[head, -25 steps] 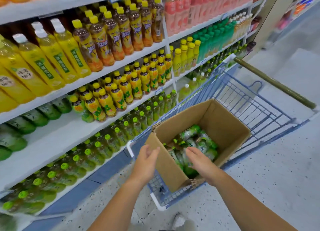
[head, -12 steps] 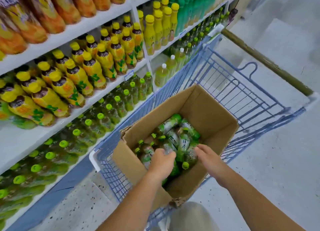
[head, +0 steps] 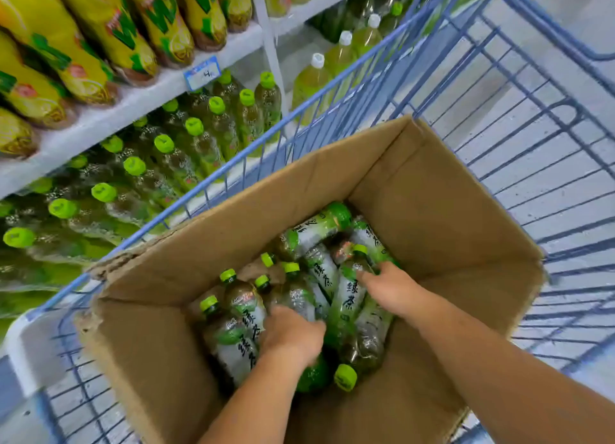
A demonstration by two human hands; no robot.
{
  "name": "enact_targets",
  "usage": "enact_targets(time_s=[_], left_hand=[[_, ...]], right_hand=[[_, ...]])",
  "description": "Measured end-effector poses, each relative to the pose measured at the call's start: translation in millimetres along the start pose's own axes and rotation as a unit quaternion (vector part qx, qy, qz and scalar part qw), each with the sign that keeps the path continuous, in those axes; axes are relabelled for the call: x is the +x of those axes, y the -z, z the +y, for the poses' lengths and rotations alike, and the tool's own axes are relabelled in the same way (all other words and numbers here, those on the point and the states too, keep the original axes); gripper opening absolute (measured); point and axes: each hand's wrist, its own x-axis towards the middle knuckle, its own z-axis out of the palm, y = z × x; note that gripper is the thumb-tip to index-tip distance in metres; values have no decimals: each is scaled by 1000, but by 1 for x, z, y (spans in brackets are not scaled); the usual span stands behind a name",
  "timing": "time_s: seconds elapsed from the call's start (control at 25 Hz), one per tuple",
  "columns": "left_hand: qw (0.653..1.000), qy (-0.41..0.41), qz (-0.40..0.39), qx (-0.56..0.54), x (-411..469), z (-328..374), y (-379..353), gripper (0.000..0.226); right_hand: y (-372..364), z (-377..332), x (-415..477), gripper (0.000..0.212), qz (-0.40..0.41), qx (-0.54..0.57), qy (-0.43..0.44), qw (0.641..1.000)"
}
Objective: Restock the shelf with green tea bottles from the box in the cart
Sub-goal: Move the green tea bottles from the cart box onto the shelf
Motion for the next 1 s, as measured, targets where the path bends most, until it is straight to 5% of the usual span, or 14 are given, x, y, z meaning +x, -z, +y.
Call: enact_targets(time_s=[0.28,0.44,0.56,0.84,1.0], left_hand=[[997,53,27,-47,43,-11,-41,44],[997,53,35,-54,56,-16,-48,47],[996,65,46,-45,62,-14,-49,63],[987,58,-35,-145,61,-11,-32,76],[974,20,-19,-223,37,-6,-8,57]], right_hand=[[-19,7,69,102,-39,-27,-53,997],[-25,4,92,105,-51,-94,-51,993],[-30,2,100,107,-49,-44,-52,996],[-31,0,92,50,-45,150,69,985],[-16,-13,67,62,-68,227,109,965]])
